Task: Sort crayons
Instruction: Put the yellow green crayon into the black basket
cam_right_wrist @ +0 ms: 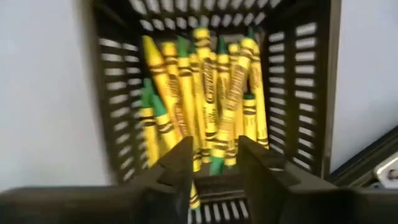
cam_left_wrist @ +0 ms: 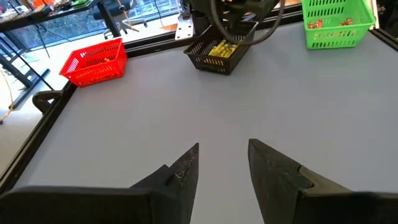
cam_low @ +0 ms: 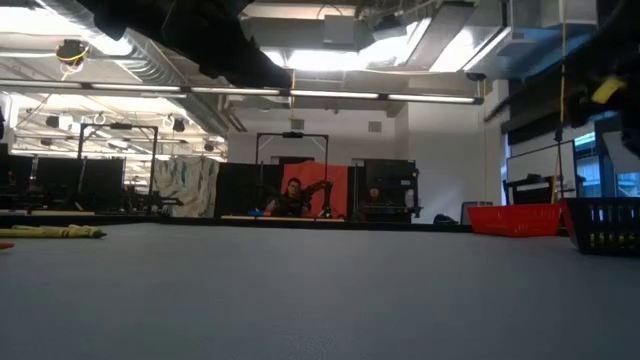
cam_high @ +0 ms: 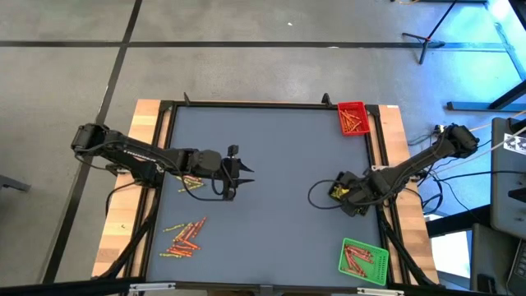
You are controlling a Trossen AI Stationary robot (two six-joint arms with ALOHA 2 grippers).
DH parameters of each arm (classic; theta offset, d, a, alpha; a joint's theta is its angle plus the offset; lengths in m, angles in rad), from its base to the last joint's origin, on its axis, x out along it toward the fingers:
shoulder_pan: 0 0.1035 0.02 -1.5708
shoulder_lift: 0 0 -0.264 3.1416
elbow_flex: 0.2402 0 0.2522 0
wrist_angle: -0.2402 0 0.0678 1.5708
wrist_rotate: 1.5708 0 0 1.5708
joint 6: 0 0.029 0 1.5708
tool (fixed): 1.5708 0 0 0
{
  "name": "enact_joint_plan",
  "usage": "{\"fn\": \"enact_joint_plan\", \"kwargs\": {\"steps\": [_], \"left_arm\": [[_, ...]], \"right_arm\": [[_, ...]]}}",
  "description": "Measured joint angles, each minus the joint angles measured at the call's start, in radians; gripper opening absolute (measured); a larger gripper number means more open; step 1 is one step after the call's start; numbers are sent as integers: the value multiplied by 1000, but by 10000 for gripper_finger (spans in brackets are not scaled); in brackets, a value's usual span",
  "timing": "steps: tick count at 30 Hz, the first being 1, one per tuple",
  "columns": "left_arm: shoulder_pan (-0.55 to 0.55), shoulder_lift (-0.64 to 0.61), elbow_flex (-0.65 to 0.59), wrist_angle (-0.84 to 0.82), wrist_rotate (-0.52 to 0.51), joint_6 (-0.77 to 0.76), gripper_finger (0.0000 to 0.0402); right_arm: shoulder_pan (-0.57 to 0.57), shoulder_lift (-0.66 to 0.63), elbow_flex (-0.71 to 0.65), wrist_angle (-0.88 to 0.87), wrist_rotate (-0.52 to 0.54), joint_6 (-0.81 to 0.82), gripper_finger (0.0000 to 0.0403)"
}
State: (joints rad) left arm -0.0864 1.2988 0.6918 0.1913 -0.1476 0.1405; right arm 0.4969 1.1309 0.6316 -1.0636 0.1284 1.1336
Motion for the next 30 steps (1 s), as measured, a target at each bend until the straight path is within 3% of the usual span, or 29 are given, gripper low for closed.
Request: {"fn": "enact_joint_plan", "kwargs": {"steps": [6,11,16,24,30], "left_arm": [[0,-11,0,-82,-48,-28,123],[0,-80,0,-235,-53,-83,123],[19,-152,50,-499,-52,-171,123],[71,-139,129,-984,-41,-269,123],[164,-64,129,-1194,0,-281,123]], "right_arm": [[0,-1,152,-64,28,-31,174],[0,-1,232,62,300,-160,181],[0,6,224,320,503,-456,182],[-5,35,165,639,581,-715,182],[-35,75,129,726,581,-766,182]]}}
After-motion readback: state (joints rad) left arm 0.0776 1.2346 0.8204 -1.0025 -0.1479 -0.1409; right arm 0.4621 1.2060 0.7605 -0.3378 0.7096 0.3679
